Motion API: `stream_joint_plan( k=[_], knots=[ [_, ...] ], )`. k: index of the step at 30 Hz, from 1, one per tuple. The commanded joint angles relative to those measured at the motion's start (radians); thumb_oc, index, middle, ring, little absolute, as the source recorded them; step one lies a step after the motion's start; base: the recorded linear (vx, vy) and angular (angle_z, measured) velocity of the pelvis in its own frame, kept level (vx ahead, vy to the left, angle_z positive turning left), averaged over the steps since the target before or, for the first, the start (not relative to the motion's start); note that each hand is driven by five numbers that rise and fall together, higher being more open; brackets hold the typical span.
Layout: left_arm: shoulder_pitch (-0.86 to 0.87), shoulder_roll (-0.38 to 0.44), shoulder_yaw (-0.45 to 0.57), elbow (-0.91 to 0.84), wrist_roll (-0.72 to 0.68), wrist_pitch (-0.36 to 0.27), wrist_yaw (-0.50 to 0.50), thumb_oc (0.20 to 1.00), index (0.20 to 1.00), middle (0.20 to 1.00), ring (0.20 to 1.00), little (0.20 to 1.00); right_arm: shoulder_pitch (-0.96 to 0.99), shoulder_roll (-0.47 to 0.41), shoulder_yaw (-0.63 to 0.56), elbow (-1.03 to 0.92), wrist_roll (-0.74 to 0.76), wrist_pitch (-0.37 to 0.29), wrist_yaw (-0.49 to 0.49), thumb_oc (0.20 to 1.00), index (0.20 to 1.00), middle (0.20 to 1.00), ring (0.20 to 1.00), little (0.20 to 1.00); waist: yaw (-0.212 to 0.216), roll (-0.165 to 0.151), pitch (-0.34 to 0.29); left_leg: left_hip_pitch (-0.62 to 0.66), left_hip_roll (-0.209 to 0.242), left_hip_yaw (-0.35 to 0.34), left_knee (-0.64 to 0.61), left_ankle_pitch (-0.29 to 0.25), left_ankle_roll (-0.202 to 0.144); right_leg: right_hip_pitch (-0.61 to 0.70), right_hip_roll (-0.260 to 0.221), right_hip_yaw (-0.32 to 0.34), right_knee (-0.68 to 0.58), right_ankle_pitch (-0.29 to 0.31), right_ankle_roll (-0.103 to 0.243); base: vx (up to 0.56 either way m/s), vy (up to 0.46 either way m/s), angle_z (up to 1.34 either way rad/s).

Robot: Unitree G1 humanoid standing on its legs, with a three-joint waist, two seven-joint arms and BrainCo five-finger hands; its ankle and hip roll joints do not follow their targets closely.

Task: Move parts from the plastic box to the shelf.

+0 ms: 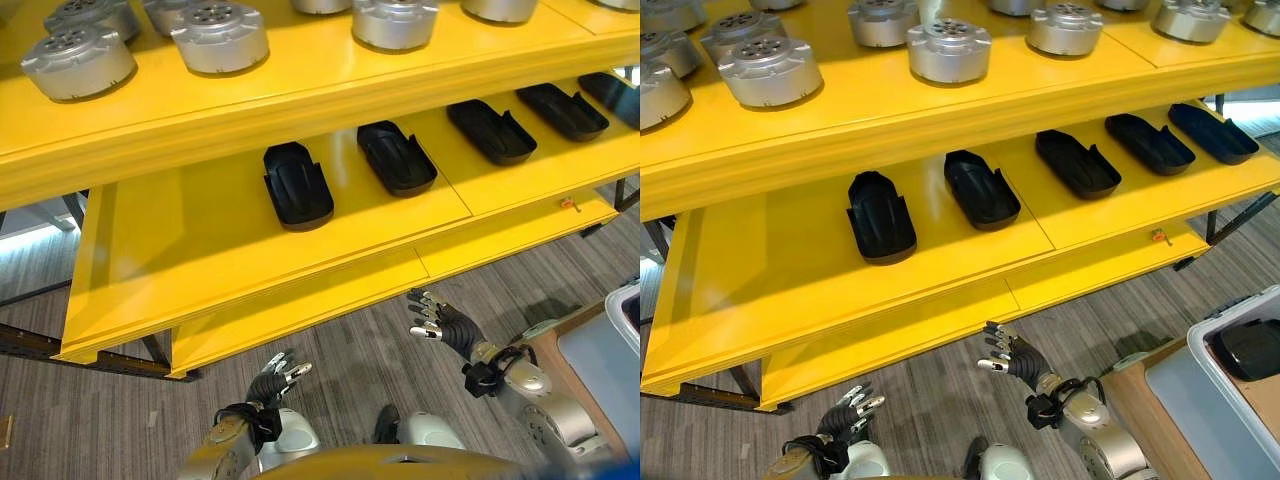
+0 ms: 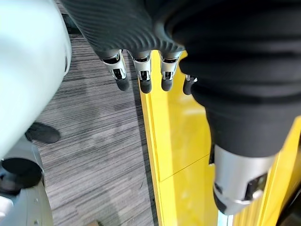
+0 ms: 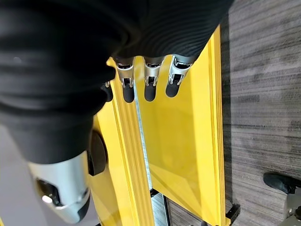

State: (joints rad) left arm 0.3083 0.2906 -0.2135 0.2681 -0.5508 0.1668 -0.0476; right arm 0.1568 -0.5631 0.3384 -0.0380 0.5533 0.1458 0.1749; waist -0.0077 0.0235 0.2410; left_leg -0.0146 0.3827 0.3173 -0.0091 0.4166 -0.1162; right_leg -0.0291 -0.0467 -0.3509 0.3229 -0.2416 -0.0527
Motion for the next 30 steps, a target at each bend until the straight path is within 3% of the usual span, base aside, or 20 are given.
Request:
stream_joint_plan(
  k=[1, 4, 7, 9, 11, 15, 22, 28, 30],
  knots=[
    [-0.03, 0.06, 0.03, -0.057, -0.035, -0.064, -0.044, 1.0, 1.0, 1.0, 1.0, 1.0, -0.038, 0.027, -0.051, -0.069, 0.012, -0.035, -0.006, 1.0, 1.0, 1.0, 1.0, 1.0, -0.002, -0.064, 0.048, 0.001, -0.029, -0.045, -0.061, -0.119, -0.081, 0.107, -0.041, 0.054, -0.09, 0.053, 0.08, 0.01, -0.109, -0.22],
    [-0.021, 0.053, 0.023, -0.072, -0.053, -0.096, -0.022, 1.0, 1.0, 1.0, 1.0, 1.0, -0.047, 0.02, -0.045, -0.057, 0.003, -0.031, 0.021, 1.0, 1.0, 1.0, 1.0, 1.0, 0.013, -0.058, 0.042, -0.036, -0.075, -0.168, -0.004, -0.128, -0.054, 0.103, -0.018, 0.105, -0.115, 0.08, 0.068, 0.02, -0.064, -0.41],
    [-0.033, 0.042, 0.011, -0.087, -0.019, -0.083, -0.009, 1.0, 1.0, 1.0, 1.0, 1.0, -0.043, 0.043, -0.035, -0.044, 0.006, -0.041, -0.017, 1.0, 1.0, 1.0, 1.0, 1.0, 0.027, -0.052, 0.032, -0.052, -0.236, -0.257, 0.08, -0.3, 0.003, 0.119, -0.001, 0.174, -0.169, 0.104, 0.078, 0.02, -0.089, -0.68],
    [-0.034, 0.046, 0.006, -0.11, 0.019, -0.079, -0.013, 1.0, 1.0, 1.0, 1.0, 1.0, -0.032, 0.058, -0.032, -0.049, 0.002, -0.062, -0.027, 1.0, 1.0, 1.0, 1.0, 1.0, 0.038, -0.046, 0.024, -0.043, -0.314, -0.316, 0.073, -0.353, 0.029, 0.12, 0.013, 0.216, -0.197, 0.126, 0.092, 0.04, -0.029, -0.53],
    [-0.021, 0.048, 0.01, -0.133, 0.058, -0.077, -0.014, 1.0, 1.0, 1.0, 1.0, 1.0, -0.029, 0.082, -0.021, -0.051, -0.005, -0.061, -0.023, 1.0, 1.0, 1.0, 1.0, 1.0, 0.053, -0.046, 0.013, -0.021, -0.359, -0.395, 0.053, -0.374, 0.052, 0.12, 0.03, 0.273, -0.227, 0.146, 0.106, 0.06, 0.018, -0.49],
    [-0.034, 0.071, -0.022, -0.155, 0.13, -0.075, -0.063, 1.0, 1.0, 1.0, 1.0, 1.0, -0.027, 0.101, -0.019, -0.048, 0.0, -0.076, -0.052, 1.0, 1.0, 1.0, 1.0, 1.0, 0.039, -0.036, -0.014, 0.033, -0.375, -0.402, -0.011, -0.378, 0.077, 0.115, 0.039, 0.309, -0.264, 0.17, 0.114, 0.05, 0.134, -0.84],
    [-0.122, 0.154, -0.114, -0.162, 0.314, -0.121, -0.144, 1.0, 1.0, 1.0, 1.0, 1.0, -0.012, 0.112, -0.036, -0.069, 0.027, -0.125, -0.121, 1.0, 1.0, 1.0, 1.0, 1.0, -0.024, -0.025, -0.05, 0.08, -0.367, -0.325, -0.078, -0.39, 0.094, 0.111, 0.021, 0.342, -0.308, 0.207, 0.144, 0.05, 0.197, -0.25],
    [-0.242, 0.159, -0.22, -0.113, 0.318, -0.115, -0.201, 1.0, 1.0, 1.0, 1.0, 1.0, -0.004, 0.129, -0.061, -0.09, 0.003, -0.151, -0.268, 1.0, 1.0, 1.0, 1.0, 1.0, -0.102, -0.036, -0.059, 0.101, -0.364, -0.169, -0.078, -0.431, 0.12, 0.073, -0.006, 0.346, -0.307, 0.242, 0.178, 0.05, 0.211, -0.56],
    [-0.261, 0.15, -0.237, -0.109, 0.299, -0.108, -0.172, 1.0, 1.0, 1.0, 1.0, 1.0, -0.007, 0.137, -0.062, -0.09, -0.003, -0.158, -0.279, 1.0, 1.0, 1.0, 1.0, 1.0, -0.112, -0.037, -0.056, 0.107, -0.365, -0.132, -0.078, -0.439, 0.127, 0.06, -0.015, 0.332, -0.298, 0.247, 0.186, -0.01, 0.088, -0.94]
  ],
)
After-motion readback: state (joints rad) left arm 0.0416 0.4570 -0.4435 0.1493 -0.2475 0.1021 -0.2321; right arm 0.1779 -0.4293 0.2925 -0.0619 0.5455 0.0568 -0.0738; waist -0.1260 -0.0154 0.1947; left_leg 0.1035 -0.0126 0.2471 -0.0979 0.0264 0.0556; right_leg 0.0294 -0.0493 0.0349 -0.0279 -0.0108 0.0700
